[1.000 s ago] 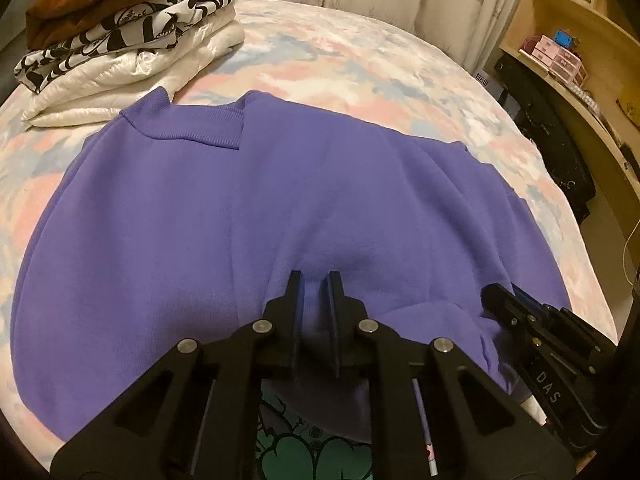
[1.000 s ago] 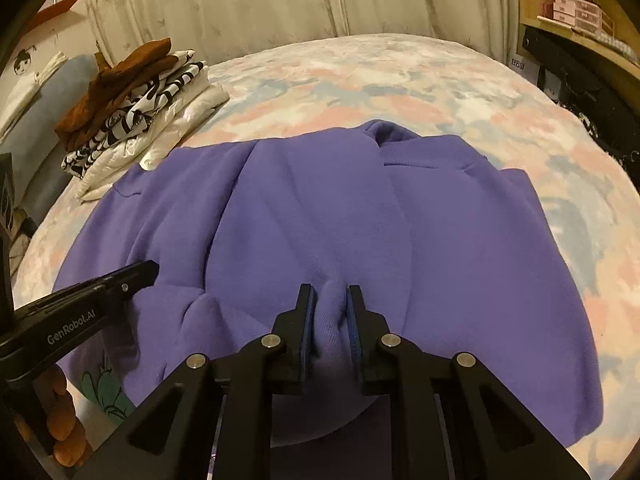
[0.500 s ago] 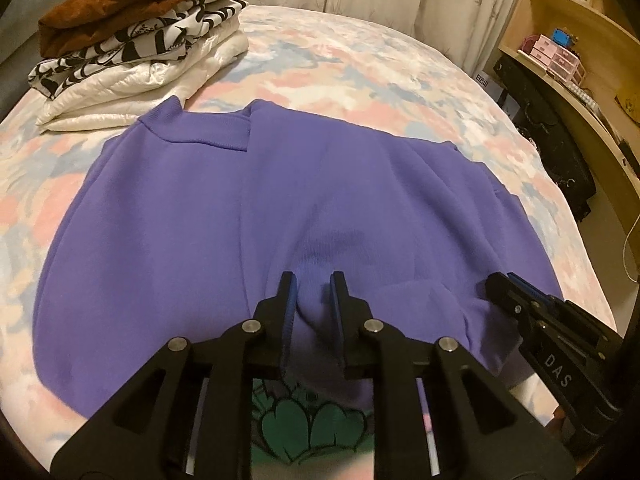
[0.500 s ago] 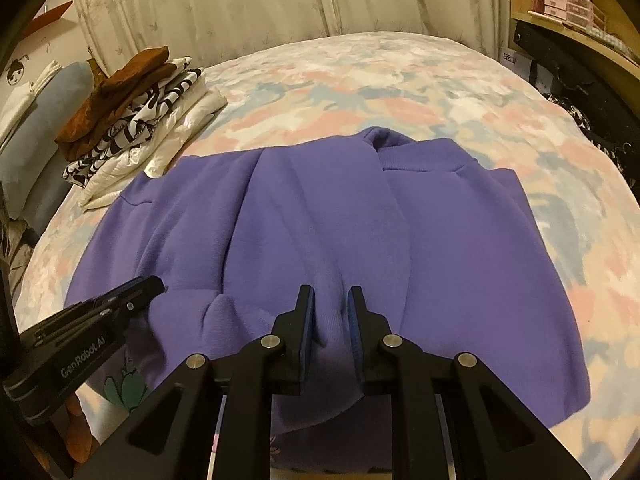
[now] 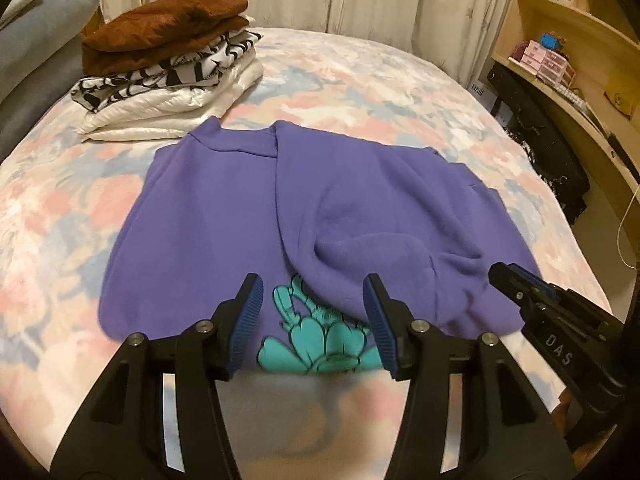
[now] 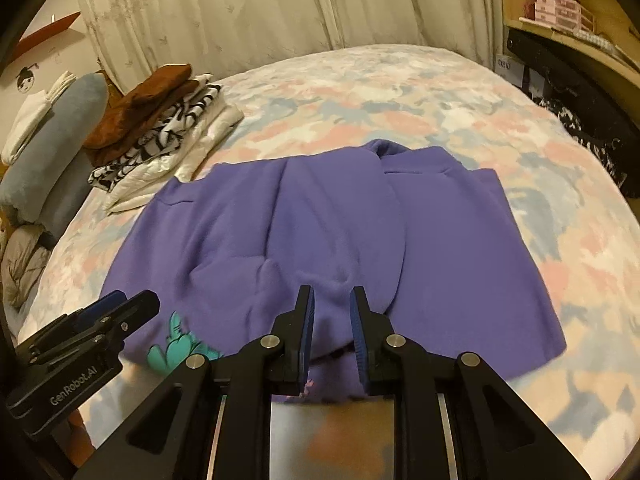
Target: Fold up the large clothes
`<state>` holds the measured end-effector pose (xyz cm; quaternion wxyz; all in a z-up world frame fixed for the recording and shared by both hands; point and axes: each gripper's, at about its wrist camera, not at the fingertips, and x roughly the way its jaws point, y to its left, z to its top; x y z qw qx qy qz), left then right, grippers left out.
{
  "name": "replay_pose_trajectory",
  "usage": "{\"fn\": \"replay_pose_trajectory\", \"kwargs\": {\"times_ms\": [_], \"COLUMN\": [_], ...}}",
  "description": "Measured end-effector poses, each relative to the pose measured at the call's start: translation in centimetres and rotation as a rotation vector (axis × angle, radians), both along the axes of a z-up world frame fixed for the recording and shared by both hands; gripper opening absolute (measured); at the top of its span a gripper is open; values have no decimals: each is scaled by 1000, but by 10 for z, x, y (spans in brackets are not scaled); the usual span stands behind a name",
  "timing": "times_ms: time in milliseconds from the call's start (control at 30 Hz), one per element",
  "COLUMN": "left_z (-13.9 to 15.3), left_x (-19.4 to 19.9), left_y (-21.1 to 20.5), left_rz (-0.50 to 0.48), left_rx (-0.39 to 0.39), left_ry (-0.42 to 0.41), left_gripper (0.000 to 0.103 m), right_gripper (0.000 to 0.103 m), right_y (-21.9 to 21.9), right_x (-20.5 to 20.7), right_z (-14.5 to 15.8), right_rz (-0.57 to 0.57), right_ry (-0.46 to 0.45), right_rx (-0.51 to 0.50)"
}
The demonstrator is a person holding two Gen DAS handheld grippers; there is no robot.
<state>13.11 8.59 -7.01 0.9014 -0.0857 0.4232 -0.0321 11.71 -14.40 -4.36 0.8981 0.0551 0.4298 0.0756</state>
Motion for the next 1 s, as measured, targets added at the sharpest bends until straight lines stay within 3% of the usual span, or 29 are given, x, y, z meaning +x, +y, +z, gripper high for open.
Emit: {"fn": "replay_pose_trajectory", "kwargs": {"times_ms": [333, 400, 533, 800, 1000], "left_z": [16, 10, -10, -63, -84], "left_x": [-56, -67, -79, -79, -64], "left_y": [10, 18, 35, 67, 81], "left_rz": [-12, -4, 22, 96, 169], "left_rx": [-22, -64, -154, -406, -471], "left_ry": [-17, 7, 71, 172, 130], "left_gripper": [49, 51, 53, 58, 58], "right_gripper": [18, 19, 31, 31, 31], "right_y": [20, 25, 31, 32, 37], "right_x": [-68, -81, -99, -98, -80], "right_z": [24, 25, 22, 9, -1], "right_rz": [45, 54, 60, 85, 108], "right_ry": [-34, -32, -33, -32, -57], "right_rx": [-29, -36, -49, -44, -34]}}
